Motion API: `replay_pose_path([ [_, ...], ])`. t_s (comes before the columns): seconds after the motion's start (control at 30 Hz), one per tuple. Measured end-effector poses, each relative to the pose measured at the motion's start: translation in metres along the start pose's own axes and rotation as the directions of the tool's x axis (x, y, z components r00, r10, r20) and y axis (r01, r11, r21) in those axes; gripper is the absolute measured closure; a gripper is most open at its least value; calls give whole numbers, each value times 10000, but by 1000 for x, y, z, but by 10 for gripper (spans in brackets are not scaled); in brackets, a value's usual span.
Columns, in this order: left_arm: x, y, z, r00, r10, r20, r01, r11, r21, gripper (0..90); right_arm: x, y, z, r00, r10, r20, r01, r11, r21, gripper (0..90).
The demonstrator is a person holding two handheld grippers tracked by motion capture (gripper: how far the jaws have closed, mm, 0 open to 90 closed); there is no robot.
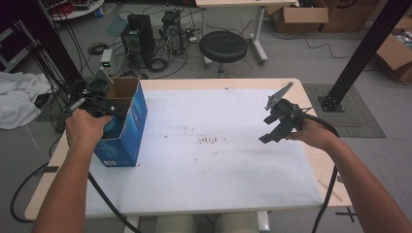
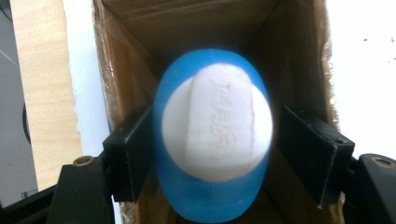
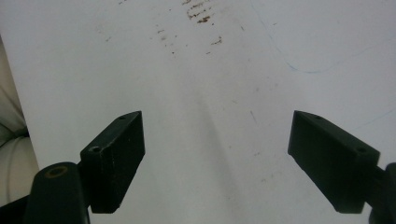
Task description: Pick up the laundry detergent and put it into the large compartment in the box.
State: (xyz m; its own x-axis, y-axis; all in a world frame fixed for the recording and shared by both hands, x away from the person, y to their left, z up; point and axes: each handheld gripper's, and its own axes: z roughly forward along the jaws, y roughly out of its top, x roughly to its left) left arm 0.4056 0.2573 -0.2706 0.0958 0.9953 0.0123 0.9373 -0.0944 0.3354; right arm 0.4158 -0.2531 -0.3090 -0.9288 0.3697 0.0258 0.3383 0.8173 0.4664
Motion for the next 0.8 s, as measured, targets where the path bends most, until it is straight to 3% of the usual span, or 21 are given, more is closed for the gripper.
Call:
replay_pose_path([
  [0.13,1,1,-7,9999,-87,98,88,9999,-118,284,0,-1,-1,10000,34,-4,-34,10000,-2,186],
  [0.7,-4,15,-44,9988,378,-297,-393,9978,-541,263,2,-1,-6,10000,80,41,-80,10000,-28,186],
  [0.8,-7,18,-50,9990,432,-133,-440,9968,-669,260,2,-1,-6,10000,76,40,-75,10000,-49,186],
])
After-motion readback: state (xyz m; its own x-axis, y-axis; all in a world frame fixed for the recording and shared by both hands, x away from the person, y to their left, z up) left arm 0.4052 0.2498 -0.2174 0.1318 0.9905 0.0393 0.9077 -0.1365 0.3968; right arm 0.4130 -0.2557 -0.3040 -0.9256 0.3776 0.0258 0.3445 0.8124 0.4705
